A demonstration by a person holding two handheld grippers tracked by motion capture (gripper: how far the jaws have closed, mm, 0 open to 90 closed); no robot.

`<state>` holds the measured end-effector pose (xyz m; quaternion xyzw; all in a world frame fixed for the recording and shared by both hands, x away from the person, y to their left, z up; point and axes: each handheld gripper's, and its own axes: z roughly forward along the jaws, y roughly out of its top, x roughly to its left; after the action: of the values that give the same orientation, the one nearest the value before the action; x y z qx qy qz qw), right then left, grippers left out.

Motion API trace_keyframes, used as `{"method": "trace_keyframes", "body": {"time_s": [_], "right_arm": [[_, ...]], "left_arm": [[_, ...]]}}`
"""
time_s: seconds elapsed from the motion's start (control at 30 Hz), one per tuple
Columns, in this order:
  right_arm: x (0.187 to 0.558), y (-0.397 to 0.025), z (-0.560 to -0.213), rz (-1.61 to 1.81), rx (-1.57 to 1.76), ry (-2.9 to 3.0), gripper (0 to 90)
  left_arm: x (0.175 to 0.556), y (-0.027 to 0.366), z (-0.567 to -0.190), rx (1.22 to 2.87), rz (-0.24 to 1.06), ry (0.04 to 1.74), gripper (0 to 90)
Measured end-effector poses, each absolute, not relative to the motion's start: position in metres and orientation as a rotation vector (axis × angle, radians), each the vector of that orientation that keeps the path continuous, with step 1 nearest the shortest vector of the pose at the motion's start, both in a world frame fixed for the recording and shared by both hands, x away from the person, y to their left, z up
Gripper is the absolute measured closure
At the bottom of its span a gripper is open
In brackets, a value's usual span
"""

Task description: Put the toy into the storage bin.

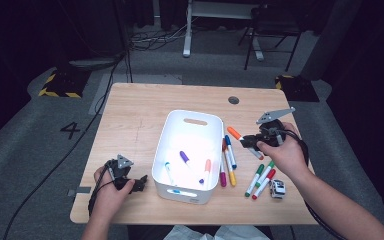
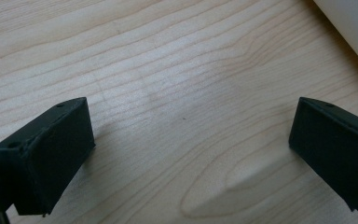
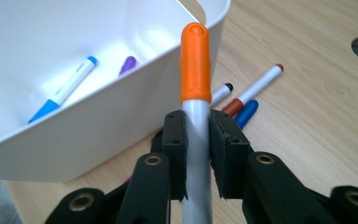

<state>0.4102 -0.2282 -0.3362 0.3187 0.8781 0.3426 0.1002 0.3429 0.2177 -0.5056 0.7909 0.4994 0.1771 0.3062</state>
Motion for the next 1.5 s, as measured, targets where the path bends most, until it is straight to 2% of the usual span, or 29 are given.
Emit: {"method": "trace_keyframes", "body": {"time_s": [0.63,1.5], "right_arm": [[0.410,-0.176,-0.305,1.097,0.808,2.635,76.9],[0.431,-0.124,-0.317,1.156,0.754,2.656,76.9]], "left_arm": [[0.342,0.218,-0.506,2.091,0.459,1.322,0.2],[0.342,0.218,-0.506,2.094,0.464,1.319,0.2]]}}
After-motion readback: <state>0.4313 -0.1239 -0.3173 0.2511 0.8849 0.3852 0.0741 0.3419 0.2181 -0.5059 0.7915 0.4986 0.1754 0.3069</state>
